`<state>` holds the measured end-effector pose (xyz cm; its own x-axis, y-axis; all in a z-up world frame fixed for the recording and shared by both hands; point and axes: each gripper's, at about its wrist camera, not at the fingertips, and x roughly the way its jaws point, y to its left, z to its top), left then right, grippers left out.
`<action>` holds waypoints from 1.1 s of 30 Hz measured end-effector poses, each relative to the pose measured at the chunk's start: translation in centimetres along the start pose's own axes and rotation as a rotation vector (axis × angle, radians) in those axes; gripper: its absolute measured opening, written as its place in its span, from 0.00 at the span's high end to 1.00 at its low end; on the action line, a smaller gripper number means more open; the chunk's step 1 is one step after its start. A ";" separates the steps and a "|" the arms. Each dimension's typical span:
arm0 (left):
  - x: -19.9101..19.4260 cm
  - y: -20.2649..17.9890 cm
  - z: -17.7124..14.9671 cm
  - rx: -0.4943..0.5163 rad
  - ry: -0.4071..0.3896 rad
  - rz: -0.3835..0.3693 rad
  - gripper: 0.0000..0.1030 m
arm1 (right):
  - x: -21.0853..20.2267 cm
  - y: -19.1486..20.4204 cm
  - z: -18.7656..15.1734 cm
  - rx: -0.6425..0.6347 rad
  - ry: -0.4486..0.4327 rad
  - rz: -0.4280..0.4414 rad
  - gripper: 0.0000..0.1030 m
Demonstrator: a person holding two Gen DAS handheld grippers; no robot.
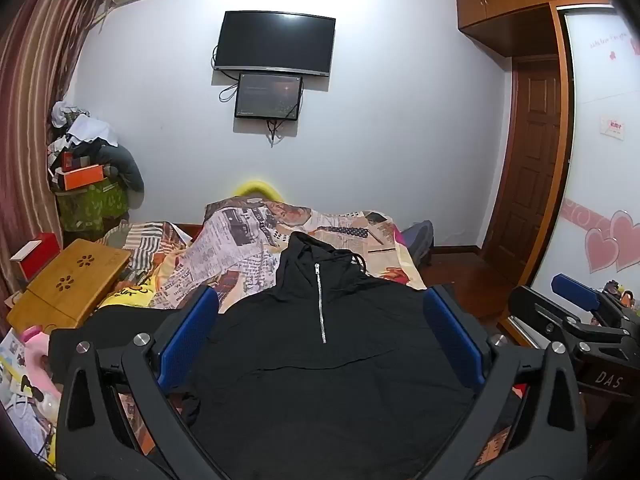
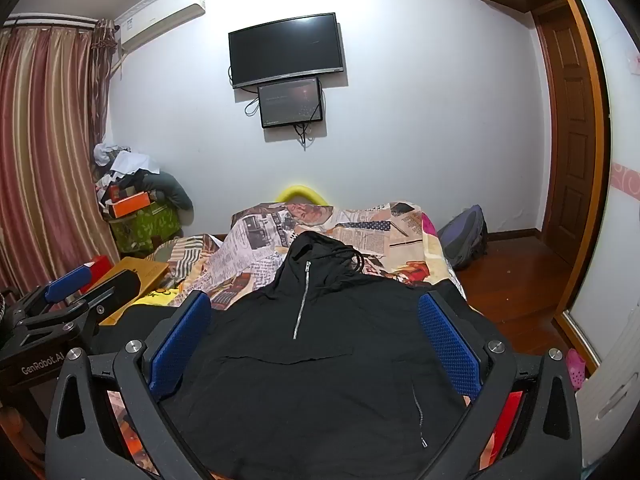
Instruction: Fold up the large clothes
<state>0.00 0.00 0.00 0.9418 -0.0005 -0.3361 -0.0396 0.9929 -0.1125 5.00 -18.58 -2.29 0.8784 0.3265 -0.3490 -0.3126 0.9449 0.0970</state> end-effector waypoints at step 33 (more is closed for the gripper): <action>1.2 1.8 -0.5 -0.021 0.009 0.022 0.00 | 1.1 -0.2 -0.7 -0.006 0.028 -0.008 0.00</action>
<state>0.86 1.77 -1.02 0.9377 0.0206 -0.3467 -0.0675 0.9900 -0.1240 5.76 -18.43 -3.32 0.8703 0.3181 -0.3760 -0.3080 0.9473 0.0885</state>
